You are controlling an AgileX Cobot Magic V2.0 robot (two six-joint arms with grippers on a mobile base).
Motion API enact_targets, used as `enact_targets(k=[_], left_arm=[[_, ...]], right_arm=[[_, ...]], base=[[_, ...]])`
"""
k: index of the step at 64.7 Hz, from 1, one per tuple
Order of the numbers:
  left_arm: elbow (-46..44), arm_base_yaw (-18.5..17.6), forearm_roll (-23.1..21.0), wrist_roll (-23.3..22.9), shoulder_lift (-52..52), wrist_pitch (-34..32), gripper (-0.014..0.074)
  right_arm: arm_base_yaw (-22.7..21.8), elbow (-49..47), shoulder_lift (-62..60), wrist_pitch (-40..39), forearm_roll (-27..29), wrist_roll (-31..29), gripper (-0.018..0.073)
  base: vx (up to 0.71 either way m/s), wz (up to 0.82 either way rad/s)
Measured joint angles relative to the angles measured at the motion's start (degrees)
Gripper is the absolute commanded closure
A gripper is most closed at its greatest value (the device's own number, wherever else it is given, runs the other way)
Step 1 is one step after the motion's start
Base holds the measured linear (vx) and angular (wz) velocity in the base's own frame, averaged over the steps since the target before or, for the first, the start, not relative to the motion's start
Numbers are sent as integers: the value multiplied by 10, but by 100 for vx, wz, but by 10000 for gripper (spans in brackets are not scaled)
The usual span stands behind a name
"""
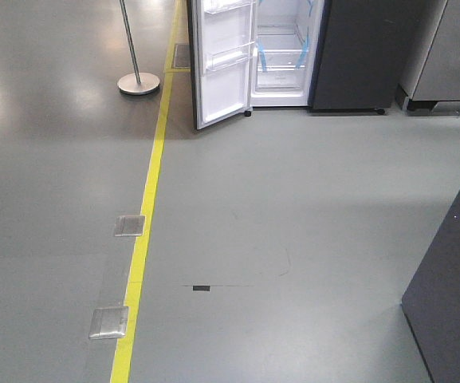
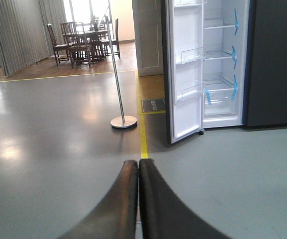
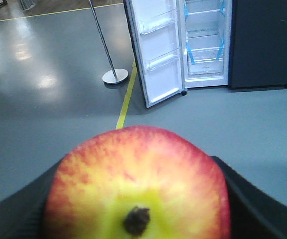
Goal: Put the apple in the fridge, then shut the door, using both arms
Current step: 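Drive the base toward the open refrigerator carrying the apple, then approach the open refrigerator shelves with the apple in the right gripper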
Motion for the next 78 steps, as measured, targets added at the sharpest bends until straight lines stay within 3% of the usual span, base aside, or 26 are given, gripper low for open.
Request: enact_targets(k=[78], left_arm=[[0, 0, 0, 0, 0, 0, 603]], right_arm=[[0, 0, 0, 0, 0, 0, 500]], base=[[17, 1]])
